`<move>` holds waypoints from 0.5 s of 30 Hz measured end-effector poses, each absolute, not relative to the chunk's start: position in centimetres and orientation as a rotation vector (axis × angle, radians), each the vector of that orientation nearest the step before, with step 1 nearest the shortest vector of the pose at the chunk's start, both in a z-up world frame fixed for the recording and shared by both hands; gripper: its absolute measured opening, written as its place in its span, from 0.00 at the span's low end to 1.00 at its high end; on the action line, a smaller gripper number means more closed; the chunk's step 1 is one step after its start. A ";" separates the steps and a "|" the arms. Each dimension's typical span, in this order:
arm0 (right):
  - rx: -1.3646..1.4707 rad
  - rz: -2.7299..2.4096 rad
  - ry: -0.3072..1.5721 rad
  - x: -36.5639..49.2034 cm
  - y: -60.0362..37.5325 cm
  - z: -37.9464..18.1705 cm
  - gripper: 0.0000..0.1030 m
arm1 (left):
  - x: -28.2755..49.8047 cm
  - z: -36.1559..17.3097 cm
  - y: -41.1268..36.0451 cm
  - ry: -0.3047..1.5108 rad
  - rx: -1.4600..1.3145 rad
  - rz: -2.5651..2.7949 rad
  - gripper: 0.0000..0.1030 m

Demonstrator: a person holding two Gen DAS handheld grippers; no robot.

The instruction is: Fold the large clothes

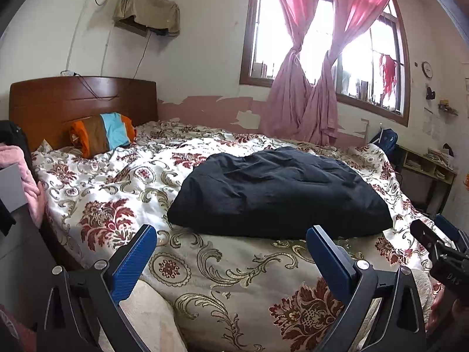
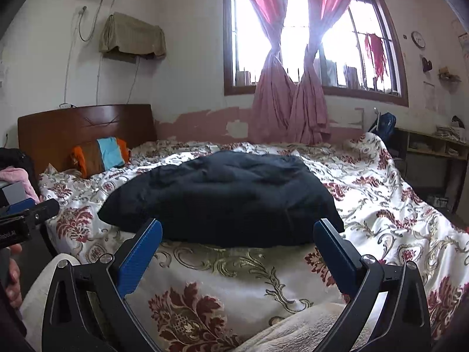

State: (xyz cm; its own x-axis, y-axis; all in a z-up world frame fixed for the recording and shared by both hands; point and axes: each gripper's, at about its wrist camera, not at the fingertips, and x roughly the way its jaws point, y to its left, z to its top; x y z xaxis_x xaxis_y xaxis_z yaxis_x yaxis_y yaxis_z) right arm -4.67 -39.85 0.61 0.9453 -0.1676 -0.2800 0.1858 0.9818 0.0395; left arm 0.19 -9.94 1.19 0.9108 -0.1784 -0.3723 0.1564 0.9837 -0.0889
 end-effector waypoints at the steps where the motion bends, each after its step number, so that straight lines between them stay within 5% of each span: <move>1: 0.073 -0.177 0.282 -4.6 -39.9 0.4 0.98 | 0.2 1.1 -9.9 0.392 -0.056 -0.171 1.00; 15: 0.049 -0.150 0.283 -4.3 -38.7 0.6 0.98 | 0.4 1.0 -10.0 0.390 -0.044 -0.156 1.00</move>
State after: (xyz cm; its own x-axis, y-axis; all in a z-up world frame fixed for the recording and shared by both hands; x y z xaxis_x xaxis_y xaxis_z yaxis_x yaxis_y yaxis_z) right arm -4.33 -38.70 0.64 0.9491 -0.1408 -0.2817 0.1545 0.9876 0.0269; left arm 0.37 -9.95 1.00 0.9132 -0.1602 -0.3747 0.1433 0.9870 -0.0728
